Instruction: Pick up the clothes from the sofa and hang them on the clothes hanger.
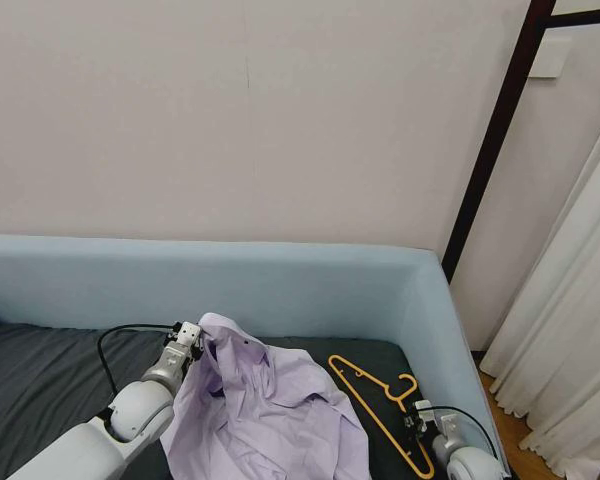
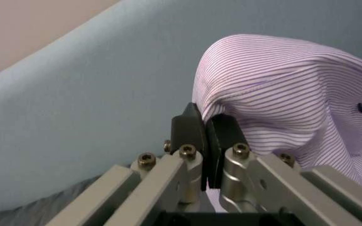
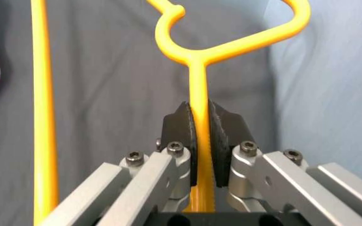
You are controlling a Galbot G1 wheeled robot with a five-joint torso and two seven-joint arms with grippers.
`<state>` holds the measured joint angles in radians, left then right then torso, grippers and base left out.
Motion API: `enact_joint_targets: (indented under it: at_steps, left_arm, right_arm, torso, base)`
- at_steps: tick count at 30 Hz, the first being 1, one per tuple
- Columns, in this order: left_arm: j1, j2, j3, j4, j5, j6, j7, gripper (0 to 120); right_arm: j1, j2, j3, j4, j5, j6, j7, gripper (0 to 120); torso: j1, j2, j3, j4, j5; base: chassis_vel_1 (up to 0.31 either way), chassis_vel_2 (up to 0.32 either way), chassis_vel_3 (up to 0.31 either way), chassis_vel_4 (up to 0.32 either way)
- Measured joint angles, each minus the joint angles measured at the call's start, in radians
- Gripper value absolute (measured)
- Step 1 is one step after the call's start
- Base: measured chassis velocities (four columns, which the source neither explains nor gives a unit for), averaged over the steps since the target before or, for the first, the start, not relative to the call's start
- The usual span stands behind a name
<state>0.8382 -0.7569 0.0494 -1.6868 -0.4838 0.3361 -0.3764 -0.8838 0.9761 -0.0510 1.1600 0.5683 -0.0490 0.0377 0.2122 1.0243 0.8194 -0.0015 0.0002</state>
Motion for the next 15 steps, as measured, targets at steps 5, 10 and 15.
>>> enact_joint_targets:
  at_steps: [5,10,15]
  left_arm:
    - [-0.002,0.015,0.001,-0.012,-0.008,0.008,0.007,0]
    - [-0.003,0.032,-0.001,-0.023,-0.028,0.014,0.013,0]
    - [-0.008,0.058,-0.005,-0.055,-0.076,0.035,0.016,0]
  right_arm:
    - [-0.053,-0.051,0.047,0.134,-0.113,0.059,0.026,5]
    - [-0.095,-0.080,0.074,0.225,-0.224,0.123,0.051,5]
    - [-0.150,-0.097,0.092,0.333,-0.414,0.218,0.070,5]
  torso:
    - [0.000,0.000,0.000,-0.0002,-0.0003]
    - [0.000,0.000,0.000,-0.0002,-0.0004]
    - [0.000,0.000,0.000,-0.0001,-0.0002]
  base:
    - [0.000,0.000,0.000,0.000]
    - [0.000,0.000,0.000,0.000]
    - [0.000,0.000,0.000,0.000]
